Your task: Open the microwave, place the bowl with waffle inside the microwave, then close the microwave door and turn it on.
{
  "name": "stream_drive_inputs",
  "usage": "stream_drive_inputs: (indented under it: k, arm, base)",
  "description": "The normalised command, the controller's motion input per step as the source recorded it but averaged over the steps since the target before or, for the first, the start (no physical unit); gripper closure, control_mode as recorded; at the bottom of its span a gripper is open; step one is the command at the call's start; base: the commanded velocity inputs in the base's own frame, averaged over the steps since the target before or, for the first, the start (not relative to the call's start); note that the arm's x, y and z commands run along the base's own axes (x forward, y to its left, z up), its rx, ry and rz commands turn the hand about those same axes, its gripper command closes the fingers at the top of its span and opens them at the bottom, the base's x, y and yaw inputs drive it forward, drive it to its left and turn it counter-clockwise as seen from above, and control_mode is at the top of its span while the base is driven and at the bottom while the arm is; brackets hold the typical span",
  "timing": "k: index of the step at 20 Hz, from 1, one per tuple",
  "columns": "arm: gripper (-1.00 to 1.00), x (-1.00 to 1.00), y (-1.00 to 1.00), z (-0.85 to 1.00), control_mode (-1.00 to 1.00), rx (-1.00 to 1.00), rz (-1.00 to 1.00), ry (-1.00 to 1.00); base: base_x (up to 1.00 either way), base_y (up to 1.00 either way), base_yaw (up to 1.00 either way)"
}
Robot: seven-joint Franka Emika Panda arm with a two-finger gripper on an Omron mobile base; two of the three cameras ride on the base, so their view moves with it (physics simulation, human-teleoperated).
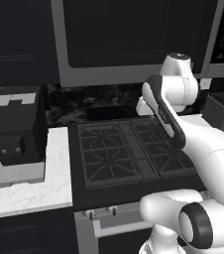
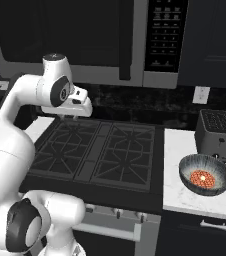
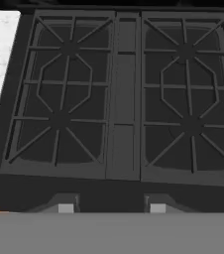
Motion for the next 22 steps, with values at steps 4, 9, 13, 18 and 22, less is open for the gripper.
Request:
stream_drive_inputs:
  k: [4,9,13,18,22]
  arm:
    - [-1.00,-0.35,-0.04,0.09,-1.00,0.00,0.00,-0.25]
    - [-1.00,-0.16,-0.52,0.57,-1.00,0.12,0.00,-0.91]
    - [-1.00,0.12,-0.76,0.58,-1.00,0.20,0.00,-0.84]
    - [-1.00,0.61,-0.99,1.00,-1.00,0.30,0.00,-0.40]
    - [-1.00,0.65,-0.58,0.41,-1.00,0.19,-0.01,-0.04]
  base:
    - [0.00,0.00,0.00]
    - [0.00,0.00,0.00]
    - [0.00,0.00,0.00]
    - [0.00,0.00,0.00]
    - [0.00,0.00,0.00]
